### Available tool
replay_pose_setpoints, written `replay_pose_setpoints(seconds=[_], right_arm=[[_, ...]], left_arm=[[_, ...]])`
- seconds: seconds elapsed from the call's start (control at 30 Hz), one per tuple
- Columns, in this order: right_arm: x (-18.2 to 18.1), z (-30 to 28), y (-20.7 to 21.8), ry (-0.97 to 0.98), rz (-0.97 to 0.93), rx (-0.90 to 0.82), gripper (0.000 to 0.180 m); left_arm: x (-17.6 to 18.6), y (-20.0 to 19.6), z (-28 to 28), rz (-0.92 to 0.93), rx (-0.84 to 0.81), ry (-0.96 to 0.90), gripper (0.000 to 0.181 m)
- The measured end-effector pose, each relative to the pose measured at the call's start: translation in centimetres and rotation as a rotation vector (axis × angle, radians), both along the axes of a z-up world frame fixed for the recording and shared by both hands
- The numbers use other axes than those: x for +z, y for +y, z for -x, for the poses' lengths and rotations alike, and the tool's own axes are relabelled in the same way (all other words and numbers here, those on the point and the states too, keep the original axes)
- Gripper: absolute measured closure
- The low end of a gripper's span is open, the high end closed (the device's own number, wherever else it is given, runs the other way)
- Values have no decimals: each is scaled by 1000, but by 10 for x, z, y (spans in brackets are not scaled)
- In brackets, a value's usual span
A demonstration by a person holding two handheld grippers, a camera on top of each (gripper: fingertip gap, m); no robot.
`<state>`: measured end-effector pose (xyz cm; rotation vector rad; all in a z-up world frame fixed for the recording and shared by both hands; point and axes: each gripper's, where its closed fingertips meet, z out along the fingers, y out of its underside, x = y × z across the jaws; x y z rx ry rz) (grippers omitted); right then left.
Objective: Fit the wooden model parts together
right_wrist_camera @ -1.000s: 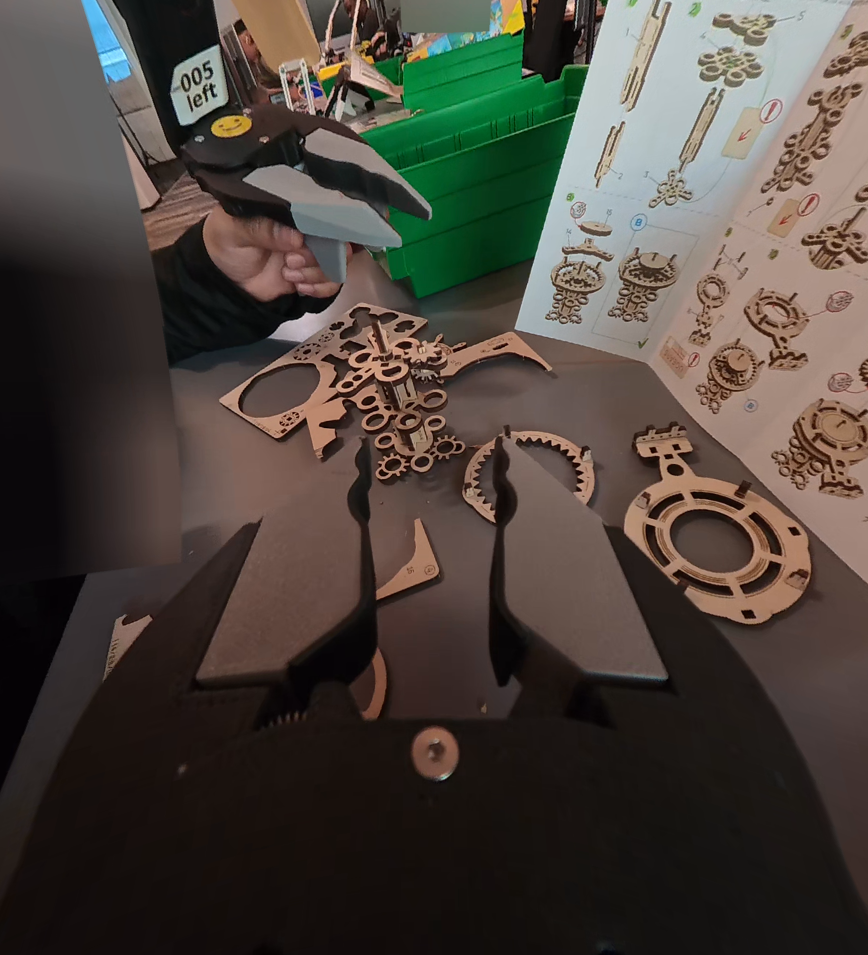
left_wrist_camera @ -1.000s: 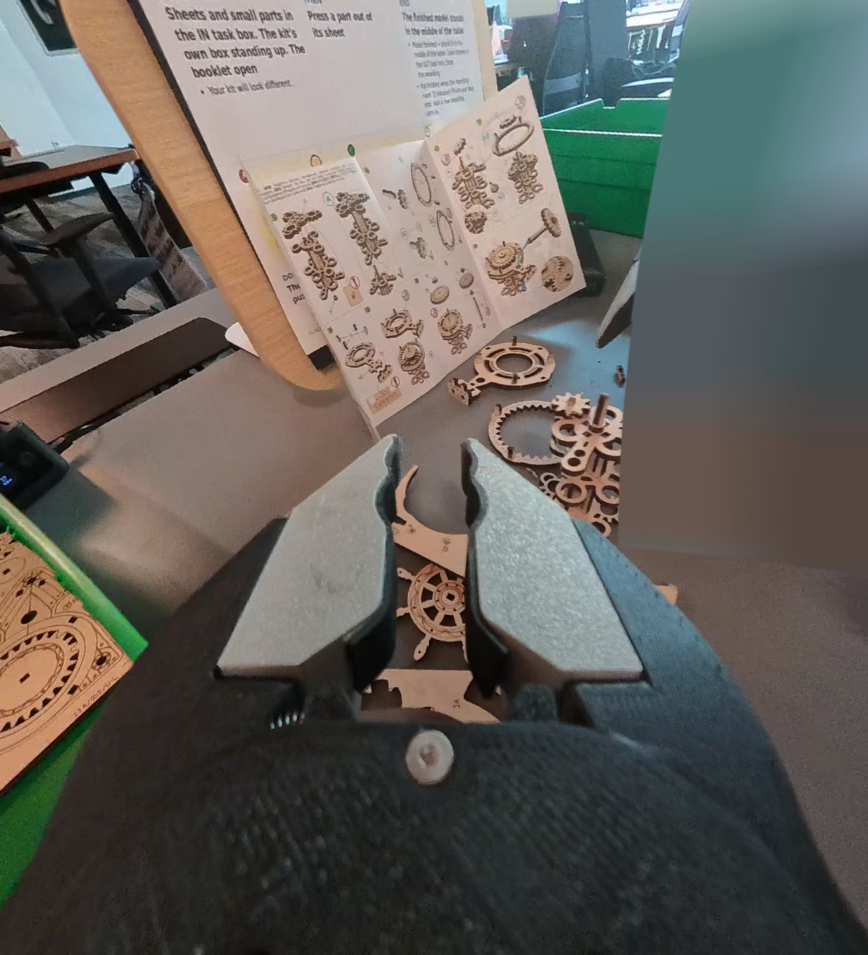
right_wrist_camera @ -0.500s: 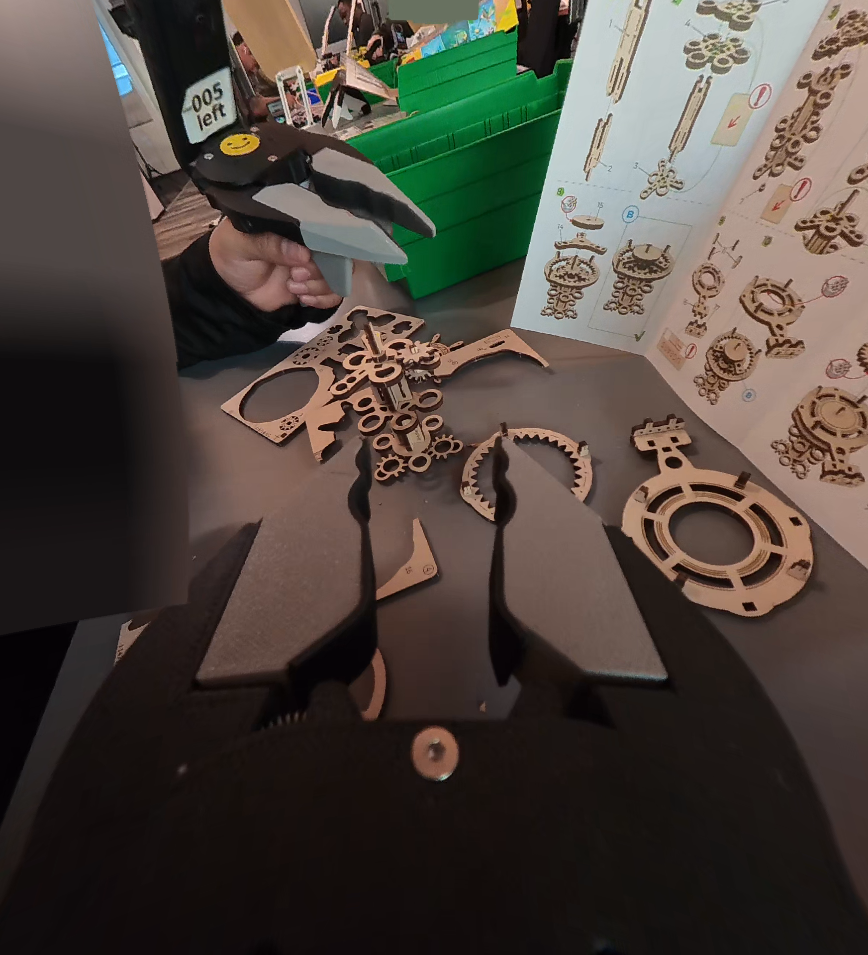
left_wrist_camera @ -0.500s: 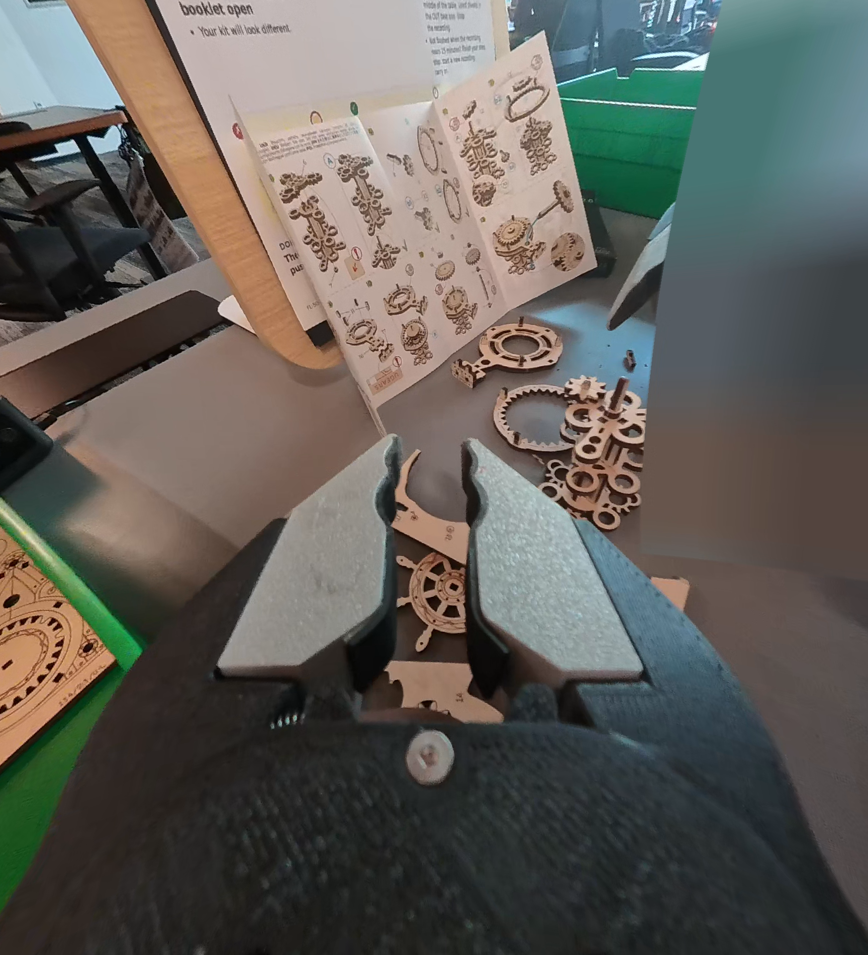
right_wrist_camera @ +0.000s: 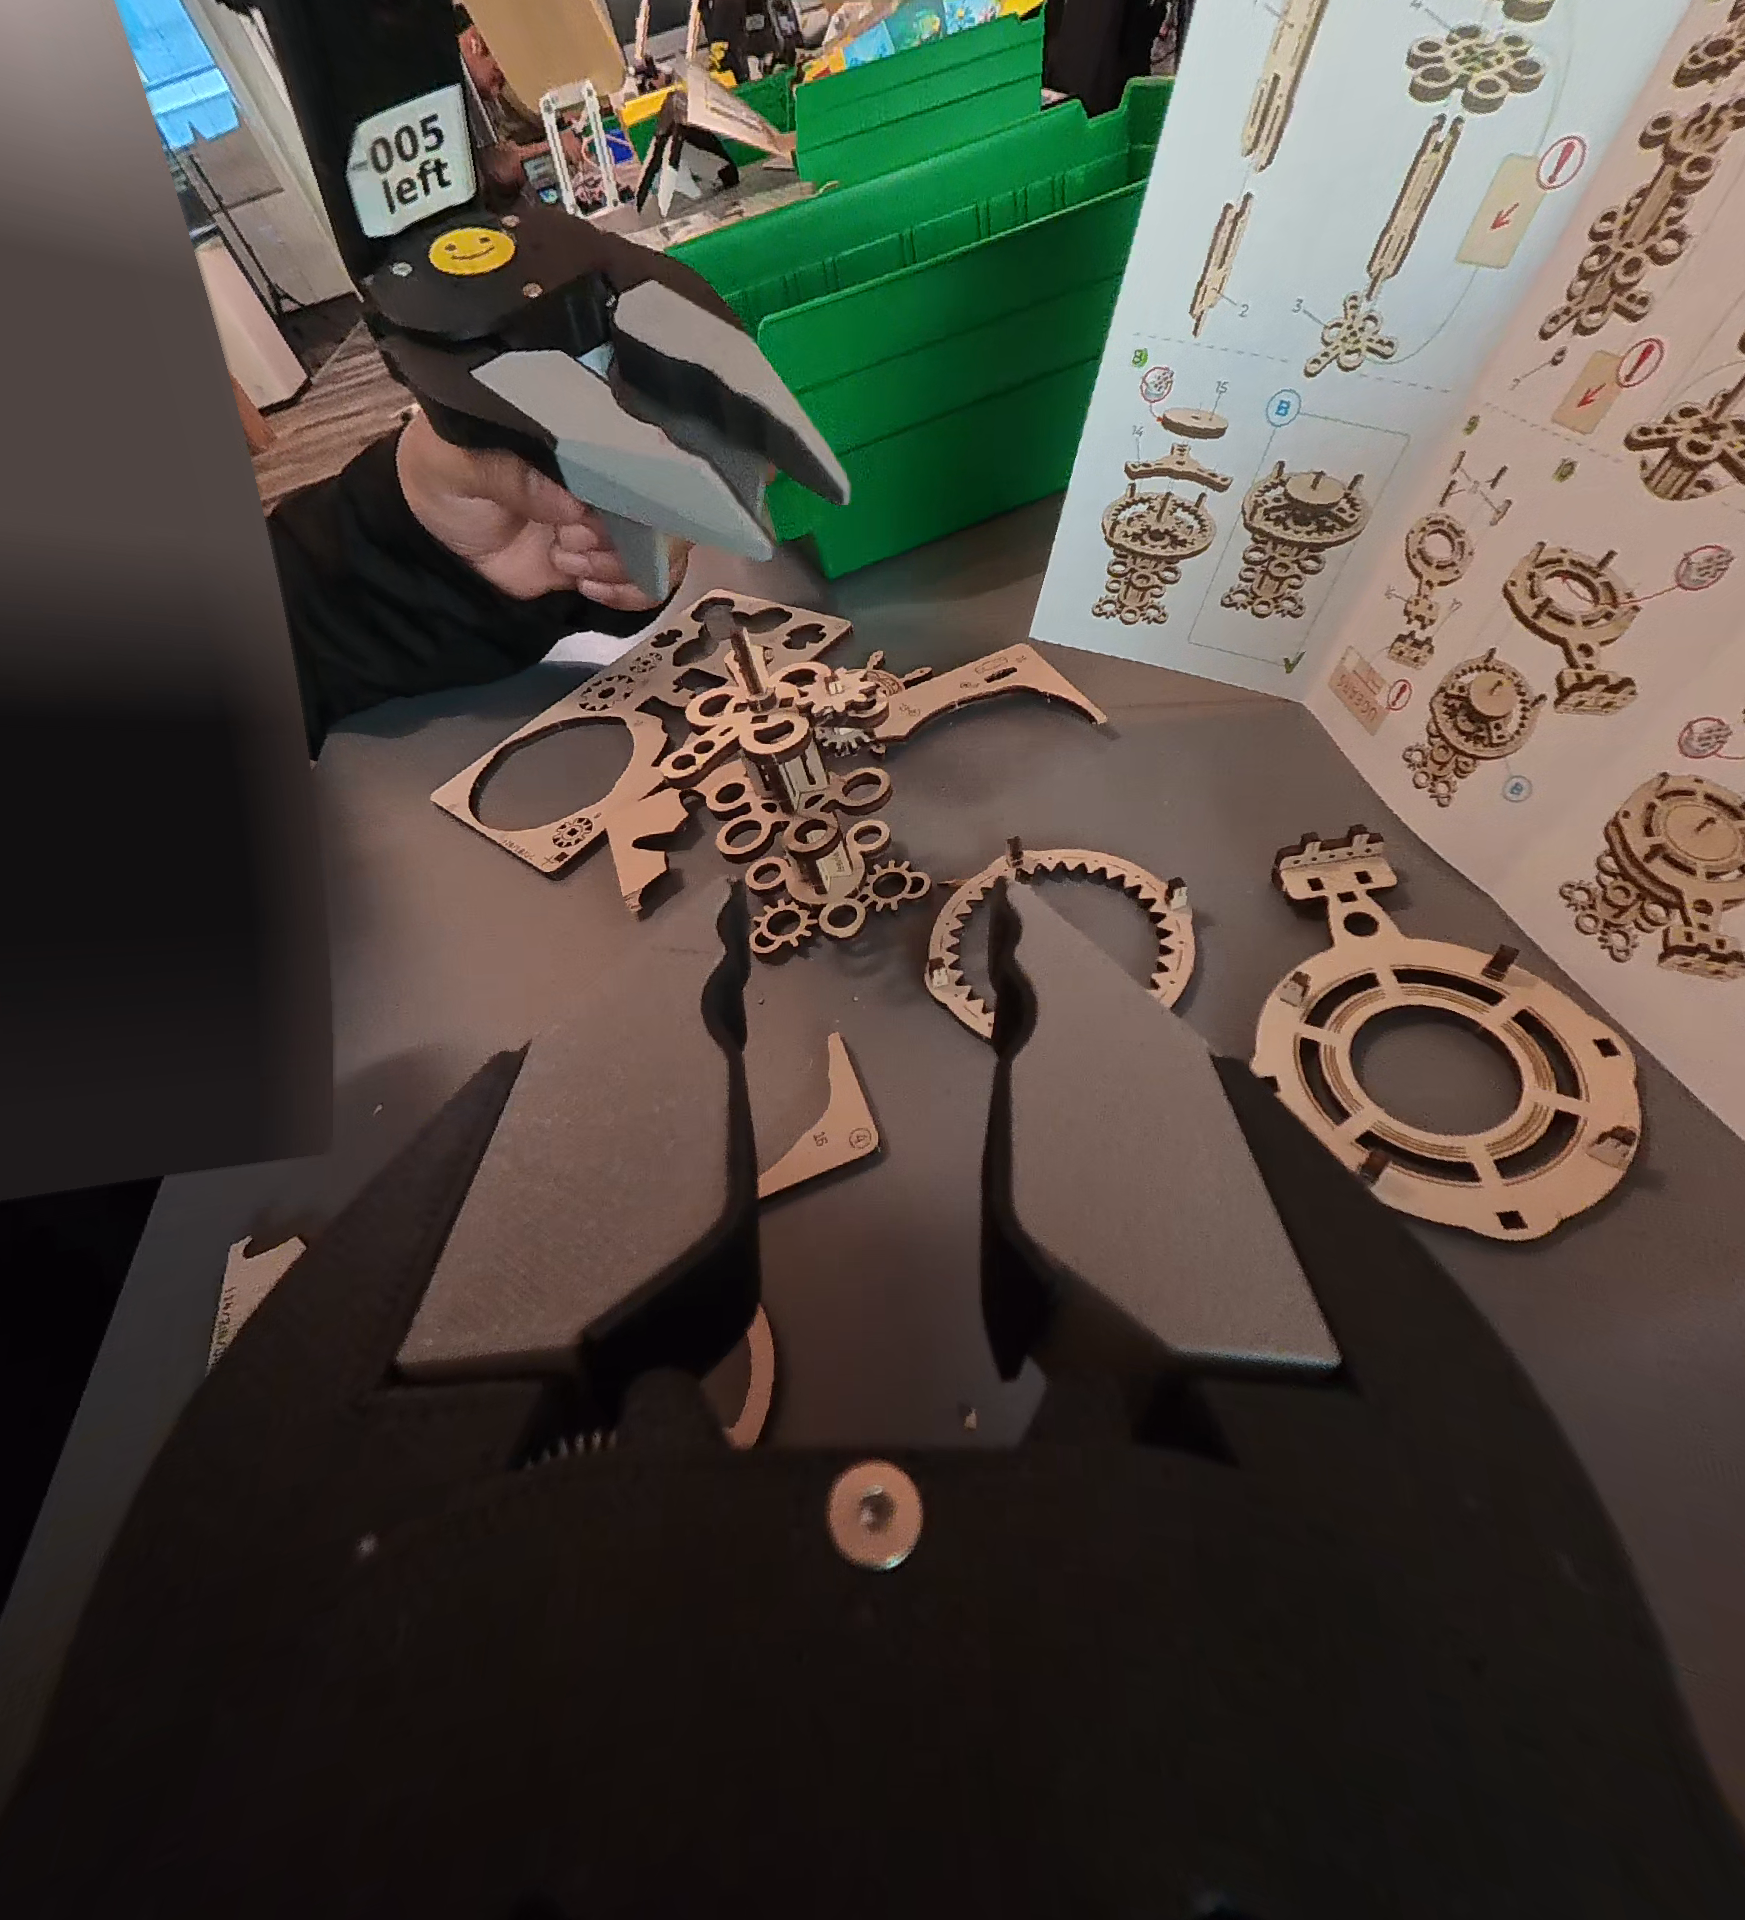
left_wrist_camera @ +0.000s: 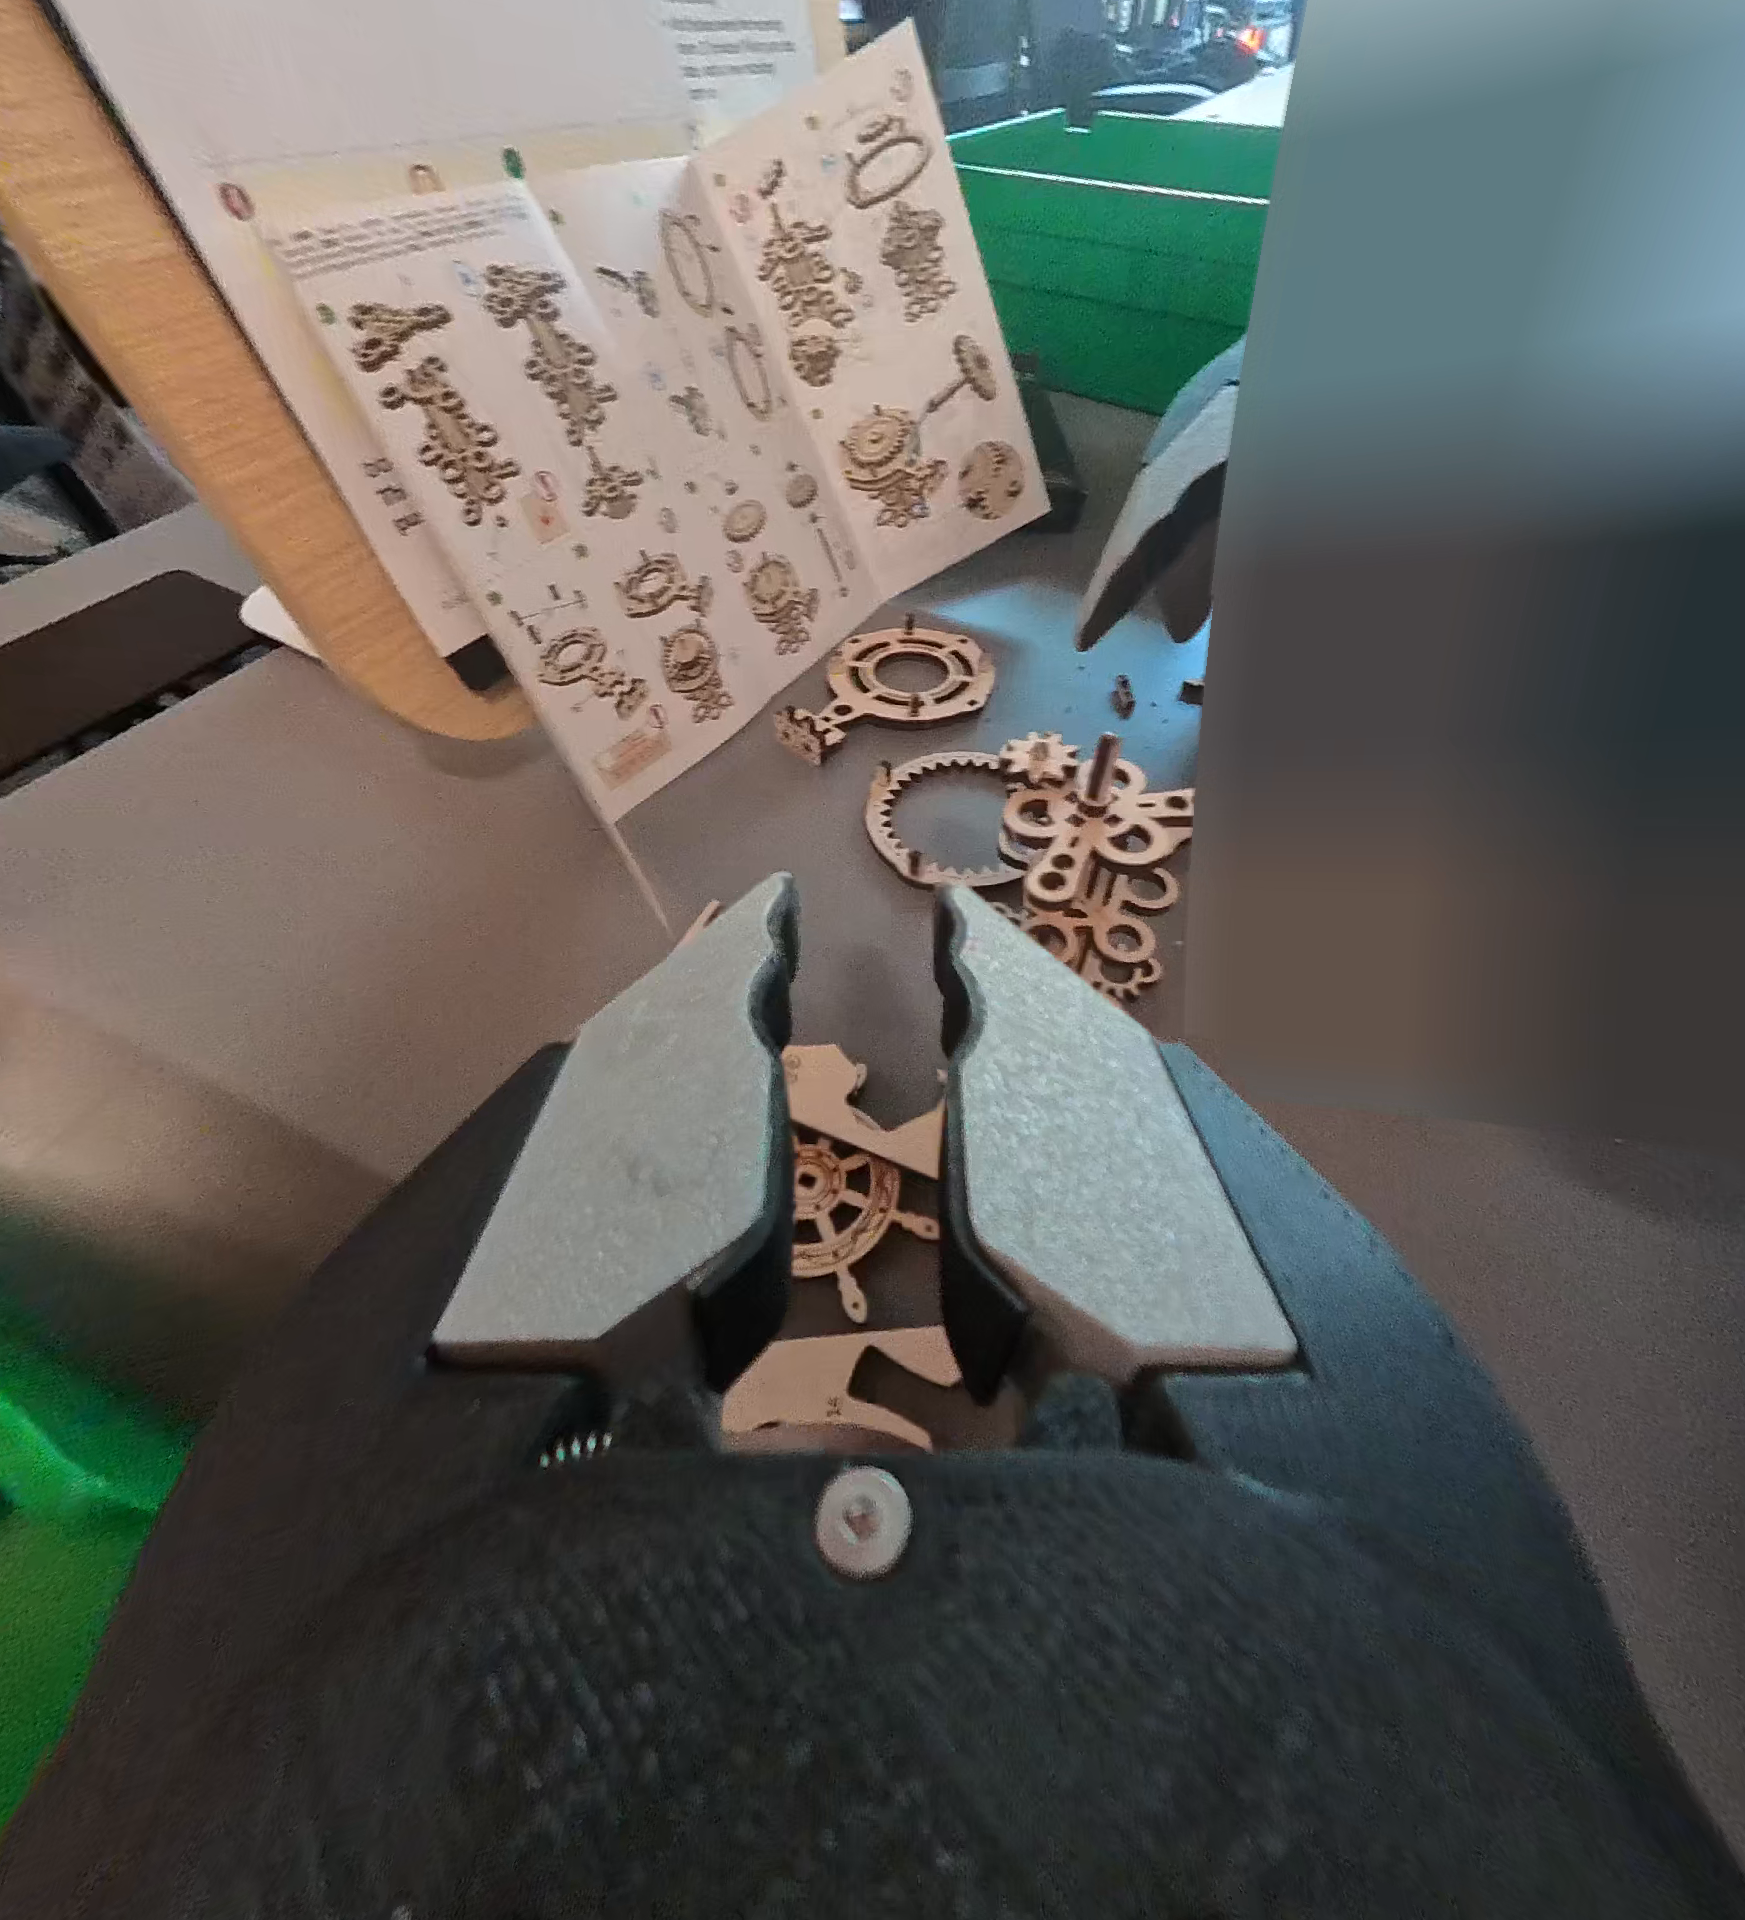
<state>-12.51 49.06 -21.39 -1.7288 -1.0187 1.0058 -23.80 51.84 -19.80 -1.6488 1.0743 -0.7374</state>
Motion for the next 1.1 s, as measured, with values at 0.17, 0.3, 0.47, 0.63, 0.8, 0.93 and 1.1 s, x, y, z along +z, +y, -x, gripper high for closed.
replay_pose_setpoints(seconds=[0.17,0.3,0.47,0.63,0.8,0.93,1.1], right_arm=[[-1,0,0,-3,1,0,137],[-1,1,0,-8,2,1,138],[-2,2,-1,-16,1,7,138],[-3,2,-1,-14,10,7,138],[-3,3,-1,-16,17,10,138],[-3,3,-1,-16,20,11,139],[-4,4,-2,-21,25,19,139]], left_arm=[[-2,-24,-14,14,-137,1,160],[-6,-29,-21,-24,-159,23,161],[-7,-30,-23,-7,-164,13,164],[-9,-32,-27,8,-174,4,169],[-14,-32,-29,26,-167,17,171],[-15,-32,-29,16,-167,29,170],[-11,-30,-26,20,-162,13,168]])
